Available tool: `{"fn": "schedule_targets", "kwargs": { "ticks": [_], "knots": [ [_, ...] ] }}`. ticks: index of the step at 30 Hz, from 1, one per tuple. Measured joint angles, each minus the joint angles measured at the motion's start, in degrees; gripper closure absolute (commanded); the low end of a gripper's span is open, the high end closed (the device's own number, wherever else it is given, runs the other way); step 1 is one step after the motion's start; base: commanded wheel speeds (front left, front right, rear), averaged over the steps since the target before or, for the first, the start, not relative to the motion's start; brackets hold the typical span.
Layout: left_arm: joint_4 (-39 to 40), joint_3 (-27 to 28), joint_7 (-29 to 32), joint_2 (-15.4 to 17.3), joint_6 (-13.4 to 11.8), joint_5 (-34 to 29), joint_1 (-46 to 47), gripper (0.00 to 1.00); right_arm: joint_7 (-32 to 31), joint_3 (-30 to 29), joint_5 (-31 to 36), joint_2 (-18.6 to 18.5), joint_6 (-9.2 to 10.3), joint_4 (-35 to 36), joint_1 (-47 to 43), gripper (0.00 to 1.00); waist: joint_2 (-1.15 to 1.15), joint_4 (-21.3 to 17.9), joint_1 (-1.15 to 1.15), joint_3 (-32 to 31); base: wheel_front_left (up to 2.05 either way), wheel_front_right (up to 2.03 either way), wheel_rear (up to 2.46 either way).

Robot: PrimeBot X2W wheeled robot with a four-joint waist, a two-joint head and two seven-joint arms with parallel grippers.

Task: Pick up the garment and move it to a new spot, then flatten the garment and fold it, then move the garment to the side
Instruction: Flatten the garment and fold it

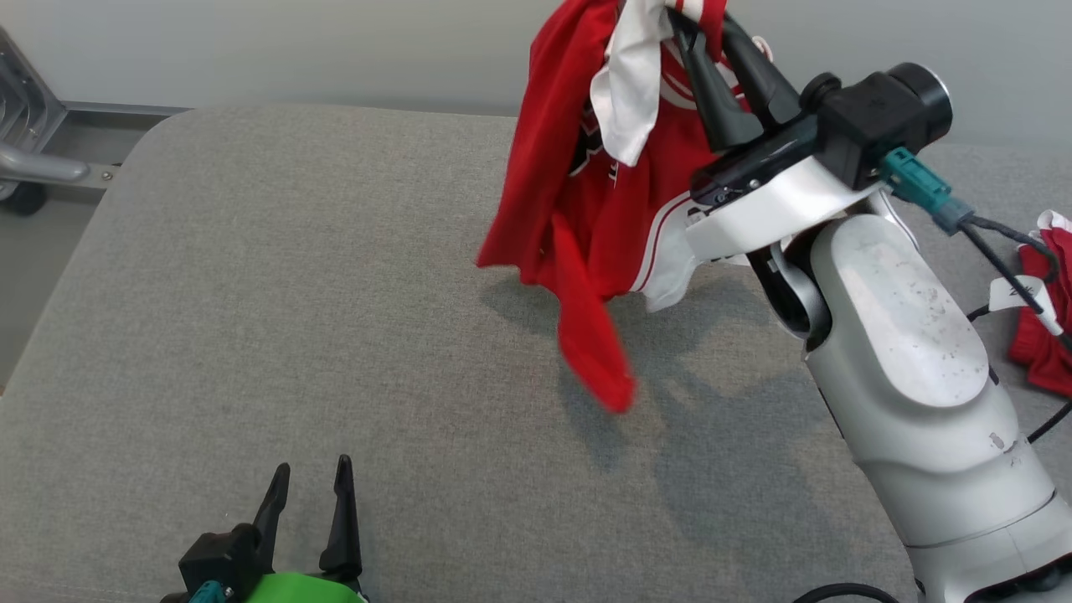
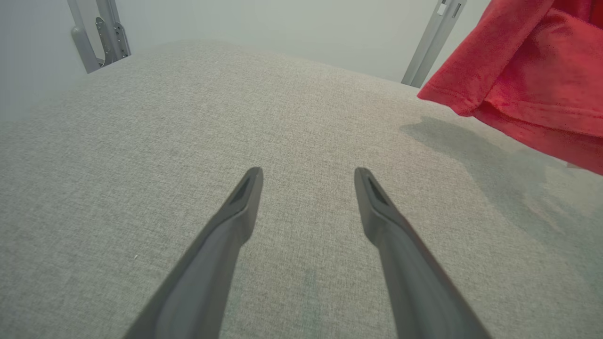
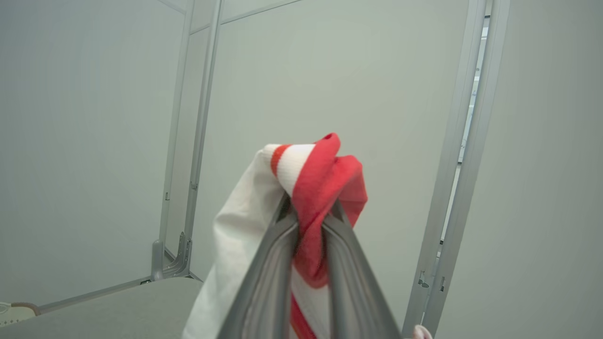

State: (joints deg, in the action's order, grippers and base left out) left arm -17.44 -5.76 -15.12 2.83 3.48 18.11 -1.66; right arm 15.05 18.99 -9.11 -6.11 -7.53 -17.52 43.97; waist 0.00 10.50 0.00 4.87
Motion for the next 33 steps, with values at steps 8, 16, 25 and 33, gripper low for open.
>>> {"fn": "schedule_targets", "kwargs": {
  "ticks": [8,16,25,33],
  "knots": [
    [-0.40,0.02,0.00,0.00,-0.01,0.16,-0.21,0.00,0.02,-10.09,-3.69,0.97,0.00,-6.06,0.29,1.00,0.00,0.86,0.00,0.43,0.00,0.00,0.00],
    [-0.96,-1.33,0.00,0.00,-0.01,0.46,0.91,0.00,0.00,-20.28,6.04,-4.31,-0.01,-26.95,-2.73,0.64,0.00,1.57,0.00,2.23,0.00,0.00,0.00],
    [-1.21,-1.22,0.00,0.00,0.00,-0.03,1.46,0.00,0.00,-27.98,13.49,-2.43,0.00,-25.31,-5.95,0.00,0.00,0.71,0.00,2.54,0.00,0.00,0.00],
    [-0.91,-0.42,0.00,0.00,0.19,-1.01,1.40,0.00,0.01,-20.85,10.81,0.62,0.00,-6.88,-17.46,0.00,0.00,-2.45,0.00,0.13,0.00,0.00,0.00]
  ]
}}
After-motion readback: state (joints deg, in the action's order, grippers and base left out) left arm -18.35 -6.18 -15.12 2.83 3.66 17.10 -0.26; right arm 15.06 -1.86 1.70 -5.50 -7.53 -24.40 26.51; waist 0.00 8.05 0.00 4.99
